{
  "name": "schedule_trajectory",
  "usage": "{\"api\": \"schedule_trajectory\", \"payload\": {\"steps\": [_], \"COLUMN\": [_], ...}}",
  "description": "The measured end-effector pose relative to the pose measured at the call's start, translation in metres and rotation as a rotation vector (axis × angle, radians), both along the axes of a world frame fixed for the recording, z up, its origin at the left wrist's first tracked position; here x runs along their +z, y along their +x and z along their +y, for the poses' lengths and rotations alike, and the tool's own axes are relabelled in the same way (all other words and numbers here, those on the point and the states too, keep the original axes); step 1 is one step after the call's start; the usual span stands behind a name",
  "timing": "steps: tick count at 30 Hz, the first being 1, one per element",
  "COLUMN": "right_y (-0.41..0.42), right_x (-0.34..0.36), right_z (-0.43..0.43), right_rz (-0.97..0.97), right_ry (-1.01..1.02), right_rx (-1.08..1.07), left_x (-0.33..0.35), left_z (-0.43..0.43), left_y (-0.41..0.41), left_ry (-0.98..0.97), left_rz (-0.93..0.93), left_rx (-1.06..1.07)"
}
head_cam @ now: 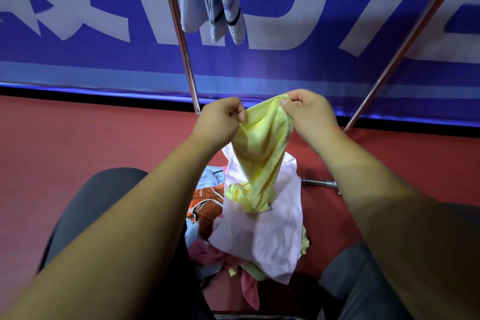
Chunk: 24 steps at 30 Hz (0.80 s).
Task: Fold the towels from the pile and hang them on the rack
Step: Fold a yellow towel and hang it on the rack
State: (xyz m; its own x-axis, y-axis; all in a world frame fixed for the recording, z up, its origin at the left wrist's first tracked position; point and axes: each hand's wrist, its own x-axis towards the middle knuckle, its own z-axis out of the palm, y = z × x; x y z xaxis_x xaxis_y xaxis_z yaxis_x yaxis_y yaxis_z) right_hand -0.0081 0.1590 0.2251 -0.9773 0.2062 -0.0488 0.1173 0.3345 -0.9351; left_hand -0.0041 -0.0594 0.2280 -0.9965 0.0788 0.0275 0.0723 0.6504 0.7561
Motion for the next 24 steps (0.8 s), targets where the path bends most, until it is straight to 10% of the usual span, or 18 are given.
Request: {"api": "schedule_trajectory", "payload": {"steps": [14,24], "right_y": [-0.006,0.025], "right_x": [-0.007,0.028], "right_z": [0.009,0.006], "right_rz": [-0.007,-0.012], "right_ry": [0.144,0.054], "right_rx": [-0.135,-0.106], "left_x": [0.006,0.033], "left_z": [-0.007,-0.024], "left_y": [0.000,0.020], "left_ry": [-0.287,0.026], "left_rz": [0.002,0.020], "left_rx": [-0.077,0.087]}}
